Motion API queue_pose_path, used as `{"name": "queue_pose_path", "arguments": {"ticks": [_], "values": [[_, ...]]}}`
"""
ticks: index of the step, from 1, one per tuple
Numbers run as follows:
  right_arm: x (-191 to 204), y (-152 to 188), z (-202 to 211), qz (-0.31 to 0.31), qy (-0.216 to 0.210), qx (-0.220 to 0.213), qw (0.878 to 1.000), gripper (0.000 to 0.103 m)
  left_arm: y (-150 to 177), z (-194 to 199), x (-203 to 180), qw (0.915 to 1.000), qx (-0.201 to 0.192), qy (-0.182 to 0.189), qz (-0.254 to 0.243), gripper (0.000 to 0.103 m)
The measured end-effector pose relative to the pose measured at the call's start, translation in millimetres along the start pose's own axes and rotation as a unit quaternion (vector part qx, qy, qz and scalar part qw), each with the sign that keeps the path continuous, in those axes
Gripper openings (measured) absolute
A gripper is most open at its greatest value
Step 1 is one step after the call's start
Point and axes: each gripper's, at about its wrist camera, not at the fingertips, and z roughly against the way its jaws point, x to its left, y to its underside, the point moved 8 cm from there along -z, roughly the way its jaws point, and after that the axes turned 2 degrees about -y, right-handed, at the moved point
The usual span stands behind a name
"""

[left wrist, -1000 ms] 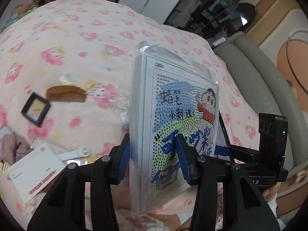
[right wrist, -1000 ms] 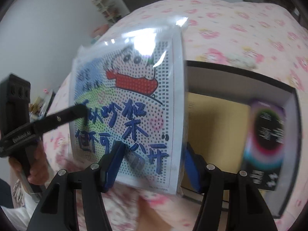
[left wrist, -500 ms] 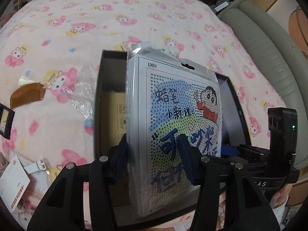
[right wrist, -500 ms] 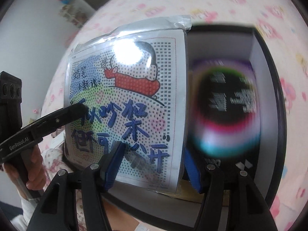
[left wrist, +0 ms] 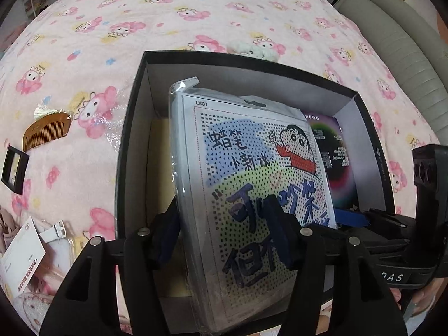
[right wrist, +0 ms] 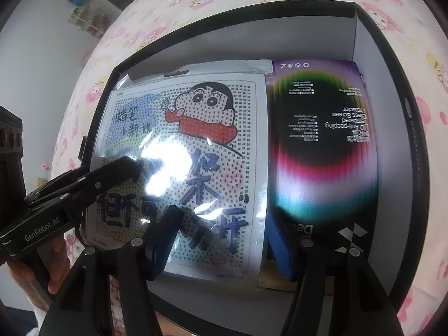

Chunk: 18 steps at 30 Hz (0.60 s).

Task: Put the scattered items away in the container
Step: 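Lower the bead-art kit beside the purple box and open the left gripper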

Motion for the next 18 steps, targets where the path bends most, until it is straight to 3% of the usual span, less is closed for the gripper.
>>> {"name": "queue_pose_path", "arguments": {"ticks": [5,7,12,15,16,18], "values": [[3,-8,-4,0.002,0.003,-0.002,1.000,0.059,1,2,1,0.9997,0.013,-0.021,-0.002,0.059],[6,-10,-6,0.009,0.006,-0.002,1.000,0.059,-1,9,2,0.9992,-0.003,-0.039,-0.013,0.058],[14,-15,-10,0.009,-0.004,-0.005,1.000,0.059,2,10,-8,0.9995,-0.007,-0.018,-0.026,0.058],[3,-27,1,-0.003,0.035,-0.045,0.998,0.059,5,6,-19,0.9991,-0.010,-0.002,-0.042,0.049],[-2,-32,7,-0.002,0.060,-0.064,0.996,0.053,6,3,-25,0.9989,-0.009,0.009,-0.045,0.046],[-2,-30,13,0.004,0.081,-0.089,0.993,0.050,6,-4,-39,0.9978,-0.004,0.039,-0.053,0.045]]}}
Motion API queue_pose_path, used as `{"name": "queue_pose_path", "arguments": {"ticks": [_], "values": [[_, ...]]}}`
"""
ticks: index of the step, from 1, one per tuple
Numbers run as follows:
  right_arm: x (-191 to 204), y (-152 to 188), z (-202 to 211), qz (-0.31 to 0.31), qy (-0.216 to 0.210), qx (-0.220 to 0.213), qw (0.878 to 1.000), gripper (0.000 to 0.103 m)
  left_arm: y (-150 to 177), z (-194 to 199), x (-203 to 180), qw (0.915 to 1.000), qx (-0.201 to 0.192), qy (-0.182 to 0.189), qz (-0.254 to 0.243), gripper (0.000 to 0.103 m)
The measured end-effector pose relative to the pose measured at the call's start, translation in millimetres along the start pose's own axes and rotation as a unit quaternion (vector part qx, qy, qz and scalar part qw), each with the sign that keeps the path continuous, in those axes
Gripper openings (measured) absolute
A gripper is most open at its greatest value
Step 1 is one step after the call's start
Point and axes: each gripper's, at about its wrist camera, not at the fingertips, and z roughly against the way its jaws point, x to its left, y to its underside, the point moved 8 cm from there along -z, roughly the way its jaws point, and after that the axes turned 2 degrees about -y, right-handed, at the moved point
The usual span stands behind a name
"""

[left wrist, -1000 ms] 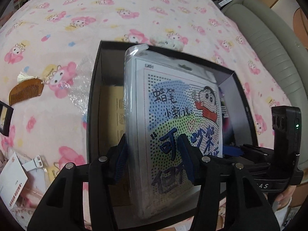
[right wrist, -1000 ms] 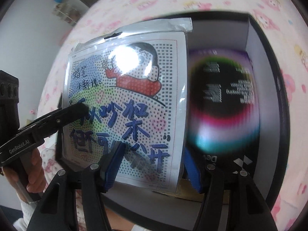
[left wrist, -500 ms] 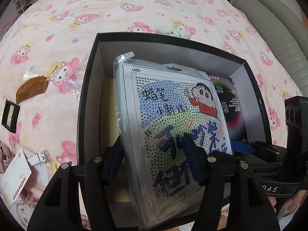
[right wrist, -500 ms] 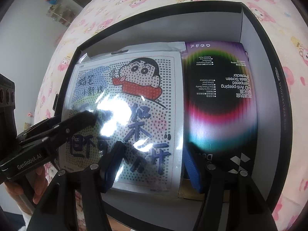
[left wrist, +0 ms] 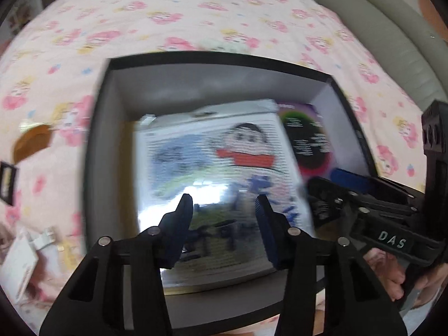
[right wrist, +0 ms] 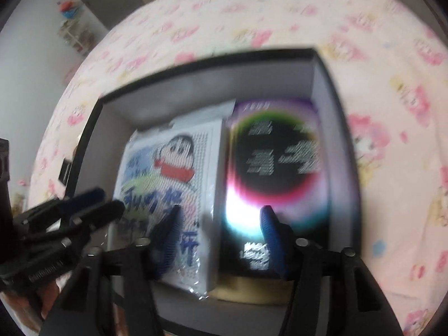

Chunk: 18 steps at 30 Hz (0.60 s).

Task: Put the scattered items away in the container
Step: 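Lower the bead-art kit beside the purple box and open the left gripper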

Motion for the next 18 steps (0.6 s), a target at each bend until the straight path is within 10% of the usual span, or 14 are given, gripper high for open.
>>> {"name": "queue_pose_path", "arguments": {"ticks": [7,18], "values": [[-21,-6,36,-0.010,0.040,-0.074,0.996,0.047,0,-19,-47,0.9986,0.010,0.024,-0.046,0.051],[-45,-12,54,-0.033,0.031,-0.070,0.997,0.045,0,-51,-56,0.9960,0.039,-0.061,-0.052,0.057]]}}
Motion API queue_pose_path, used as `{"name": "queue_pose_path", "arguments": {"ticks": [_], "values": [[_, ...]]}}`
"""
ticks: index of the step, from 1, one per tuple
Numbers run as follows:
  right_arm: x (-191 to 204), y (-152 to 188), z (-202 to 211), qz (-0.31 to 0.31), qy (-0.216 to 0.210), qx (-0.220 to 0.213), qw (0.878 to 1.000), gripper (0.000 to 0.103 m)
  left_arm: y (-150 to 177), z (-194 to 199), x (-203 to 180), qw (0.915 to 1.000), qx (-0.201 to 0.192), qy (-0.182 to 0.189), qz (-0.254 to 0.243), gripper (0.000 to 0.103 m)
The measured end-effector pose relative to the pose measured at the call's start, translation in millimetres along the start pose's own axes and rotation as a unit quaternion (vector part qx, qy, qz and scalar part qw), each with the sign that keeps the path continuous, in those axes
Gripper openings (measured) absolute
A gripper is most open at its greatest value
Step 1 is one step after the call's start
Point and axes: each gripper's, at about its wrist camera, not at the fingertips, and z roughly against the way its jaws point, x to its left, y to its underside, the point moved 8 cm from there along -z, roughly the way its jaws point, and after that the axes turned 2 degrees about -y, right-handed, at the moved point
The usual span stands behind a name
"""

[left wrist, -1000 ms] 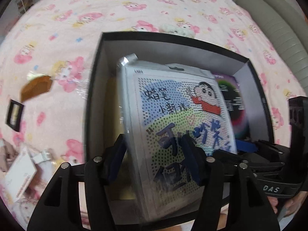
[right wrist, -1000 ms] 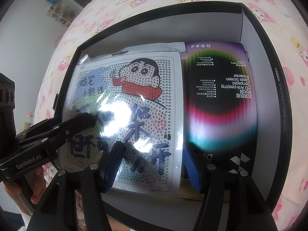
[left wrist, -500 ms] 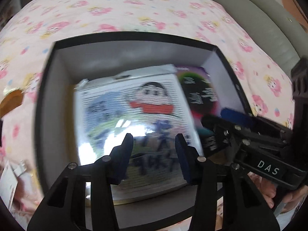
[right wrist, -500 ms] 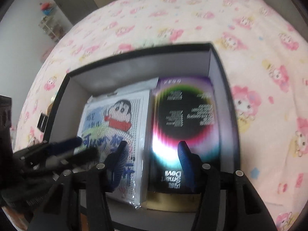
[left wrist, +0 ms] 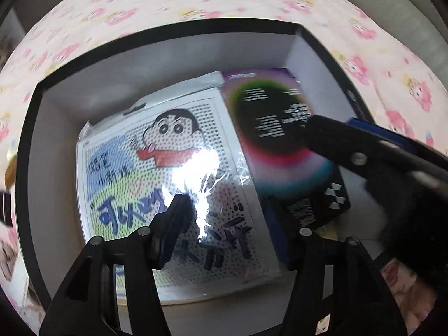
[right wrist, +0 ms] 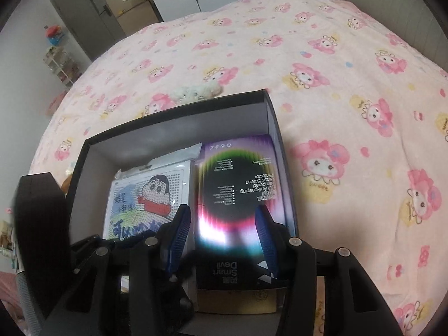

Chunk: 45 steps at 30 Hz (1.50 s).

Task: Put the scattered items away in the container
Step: 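Lower the bead-art kit beside the purple box and open the left gripper, then push the purple box and bead-art kit down into the black box with both grippers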

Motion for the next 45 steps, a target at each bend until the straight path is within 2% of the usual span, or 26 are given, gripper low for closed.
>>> {"name": "queue_pose_path", "arguments": {"ticks": [1,2,4,7,8,11,14,19,22,27,29,34,37,40,45], "values": [[1,-1,-2,-0.002,-0.006,0.002,1.000,0.045,3,-2,7,0.9999,0.011,-0.005,0.010,0.049],[2,-1,-3,-0.002,-0.008,0.003,1.000,0.045,7,-5,16,0.9995,0.022,-0.012,0.020,0.046],[4,0,-1,0.007,-0.006,0.001,1.000,0.045,11,-5,32,0.9990,0.025,-0.009,0.036,0.045],[18,-1,-9,0.023,-0.026,0.018,0.999,0.045,8,9,49,0.9963,0.015,0.051,0.068,0.045],[25,-3,-14,0.027,-0.037,0.032,0.998,0.045,3,14,56,0.9953,0.008,0.058,0.077,0.045],[46,-13,-36,0.047,-0.049,0.072,0.995,0.045,-21,23,82,0.9959,-0.016,0.020,0.087,0.045],[56,-27,-57,0.055,-0.040,0.090,0.994,0.045,-44,13,105,0.9949,-0.013,0.001,0.100,0.044],[52,-46,-84,0.053,-0.022,0.107,0.993,0.044,-82,-15,111,0.9942,-0.003,0.002,0.107,0.036],[48,-45,-96,0.061,-0.016,0.119,0.991,0.044,-93,-32,115,0.9938,0.004,-0.007,0.111,0.036],[47,-37,-102,0.090,-0.002,0.128,0.988,0.044,-80,-48,111,0.9927,0.032,-0.015,0.116,0.036],[48,-33,-102,0.090,-0.009,0.137,0.986,0.046,-70,-51,110,0.9913,0.047,-0.001,0.123,0.036],[40,-22,-93,0.065,-0.034,0.149,0.986,0.045,-69,-47,108,0.9924,0.032,0.002,0.119,0.036],[29,-16,-80,0.056,-0.016,0.137,0.989,0.045,-76,-35,95,0.9904,0.013,0.055,0.126,0.036],[22,-26,-60,0.069,0.018,0.092,0.993,0.045,-86,-26,79,0.9919,-0.016,0.063,0.109,0.036],[17,-58,-16,0.069,0.034,0.009,0.997,0.045,-106,-36,54,0.9890,-0.018,0.103,0.105,0.036]]}}
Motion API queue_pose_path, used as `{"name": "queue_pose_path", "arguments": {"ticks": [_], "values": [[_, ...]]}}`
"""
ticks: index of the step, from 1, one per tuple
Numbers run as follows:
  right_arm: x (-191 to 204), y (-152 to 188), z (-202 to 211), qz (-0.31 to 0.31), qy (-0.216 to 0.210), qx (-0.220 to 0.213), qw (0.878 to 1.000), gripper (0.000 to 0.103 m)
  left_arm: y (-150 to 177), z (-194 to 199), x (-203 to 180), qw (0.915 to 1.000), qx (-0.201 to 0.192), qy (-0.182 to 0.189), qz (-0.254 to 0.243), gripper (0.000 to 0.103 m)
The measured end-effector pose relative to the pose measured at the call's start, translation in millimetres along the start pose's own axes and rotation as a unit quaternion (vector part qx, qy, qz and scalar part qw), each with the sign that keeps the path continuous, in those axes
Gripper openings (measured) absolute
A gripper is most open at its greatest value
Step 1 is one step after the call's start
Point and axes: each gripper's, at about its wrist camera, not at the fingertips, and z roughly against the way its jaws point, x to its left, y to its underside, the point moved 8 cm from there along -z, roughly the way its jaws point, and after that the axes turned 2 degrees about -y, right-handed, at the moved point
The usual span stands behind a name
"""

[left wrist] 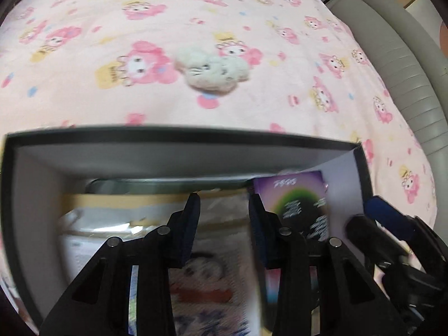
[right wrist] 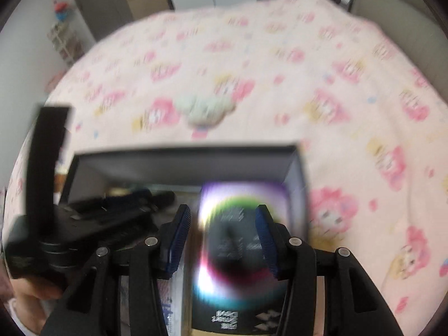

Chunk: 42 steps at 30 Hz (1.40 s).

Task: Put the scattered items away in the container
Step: 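Push the purple box and bead-art kit down into the black box with both grippers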

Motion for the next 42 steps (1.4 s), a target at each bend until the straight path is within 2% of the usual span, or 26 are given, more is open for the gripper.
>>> {"name": "queue_pose_path", "arguments": {"ticks": [3,7,9,10,12,16,21,26,29,33,38,40,42], "values": [[-15,-5,6,-0.010,0.005,-0.007,1.000,0.045,-6,-12,-9,0.9999,0.007,0.012,0.003,0.035],[-30,-7,-9,-0.034,-0.004,0.015,0.999,0.045,-14,-29,-30,0.9996,0.017,0.024,-0.003,0.035],[-33,-8,-17,-0.042,-0.013,0.024,0.999,0.045,-17,-43,-39,0.9991,0.028,0.029,-0.013,0.031],[-32,-9,-16,-0.042,-0.011,0.021,0.999,0.041,-16,-44,-40,0.9991,0.029,0.023,-0.018,0.030],[-34,-8,-18,-0.044,-0.011,0.022,0.999,0.040,-14,-44,-42,0.9989,0.029,0.017,-0.033,0.029],[-35,-6,-18,-0.041,-0.010,0.024,0.999,0.040,-4,-42,-42,0.9974,0.052,0.033,-0.038,0.029],[-33,-4,-15,-0.041,-0.004,0.025,0.999,0.040,15,-34,-46,0.9934,0.081,0.046,-0.068,0.029],[-20,-5,-2,-0.031,-0.020,0.003,0.999,0.040,17,11,-18,0.9984,0.020,0.038,-0.038,0.029],[-1,-5,5,-0.010,-0.052,-0.006,0.999,0.040,21,31,13,1.0000,0.000,0.009,-0.001,0.029],[34,12,-13,0.017,-0.104,0.043,0.994,0.040,38,44,41,0.9992,0.009,-0.036,0.017,0.029],[51,35,-39,0.058,-0.076,0.091,0.991,0.040,67,44,43,0.9985,0.046,-0.014,0.026,0.029],[52,42,-49,0.071,-0.054,0.104,0.991,0.040,79,45,44,0.9982,0.051,-0.015,0.028,0.030],[50,47,-58,0.077,-0.051,0.120,0.988,0.040,89,48,47,0.9976,0.058,-0.017,0.035,0.030]]}}
